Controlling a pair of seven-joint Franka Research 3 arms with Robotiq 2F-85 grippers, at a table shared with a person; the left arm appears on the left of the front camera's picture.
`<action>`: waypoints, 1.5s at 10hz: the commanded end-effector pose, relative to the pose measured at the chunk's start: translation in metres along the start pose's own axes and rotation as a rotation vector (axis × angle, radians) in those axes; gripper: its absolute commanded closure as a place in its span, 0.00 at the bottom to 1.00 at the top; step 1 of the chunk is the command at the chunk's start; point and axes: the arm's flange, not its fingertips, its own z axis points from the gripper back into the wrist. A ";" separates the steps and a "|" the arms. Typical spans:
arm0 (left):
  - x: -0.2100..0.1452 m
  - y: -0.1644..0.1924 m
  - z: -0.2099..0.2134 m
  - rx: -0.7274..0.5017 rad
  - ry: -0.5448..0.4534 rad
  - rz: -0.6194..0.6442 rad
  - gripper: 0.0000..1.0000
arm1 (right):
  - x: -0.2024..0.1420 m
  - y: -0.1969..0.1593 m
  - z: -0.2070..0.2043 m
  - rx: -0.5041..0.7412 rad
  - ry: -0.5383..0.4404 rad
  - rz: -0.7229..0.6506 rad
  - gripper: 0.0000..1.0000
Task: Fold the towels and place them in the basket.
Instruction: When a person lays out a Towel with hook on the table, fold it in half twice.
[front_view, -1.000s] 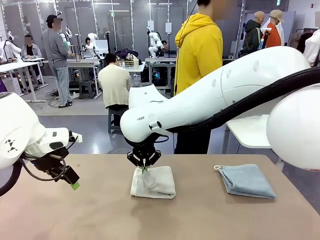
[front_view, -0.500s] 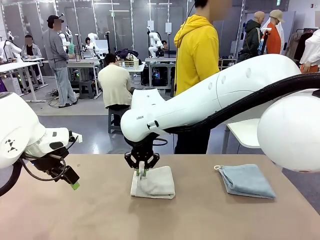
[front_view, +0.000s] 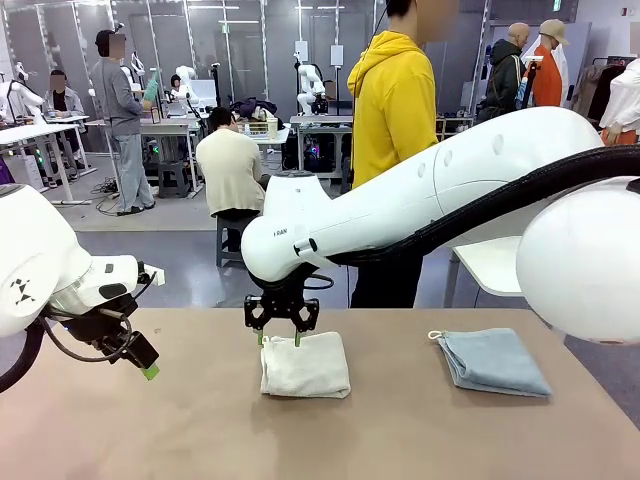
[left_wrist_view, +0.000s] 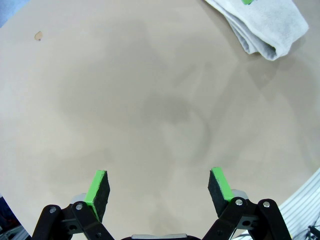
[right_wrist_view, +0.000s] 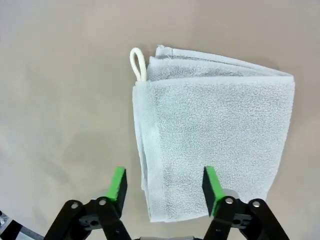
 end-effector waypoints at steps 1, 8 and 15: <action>0.003 -0.002 -0.002 0.017 -0.004 0.009 0.00 | -0.009 -0.016 0.007 0.033 -0.017 -0.001 0.09; 0.003 -0.002 -0.002 0.017 -0.004 0.009 0.00 | 0.001 -0.008 0.008 0.014 -0.011 -0.015 0.00; 0.003 -0.002 -0.002 0.017 -0.004 0.009 0.00 | -0.009 -0.052 0.029 0.135 -0.003 0.024 0.00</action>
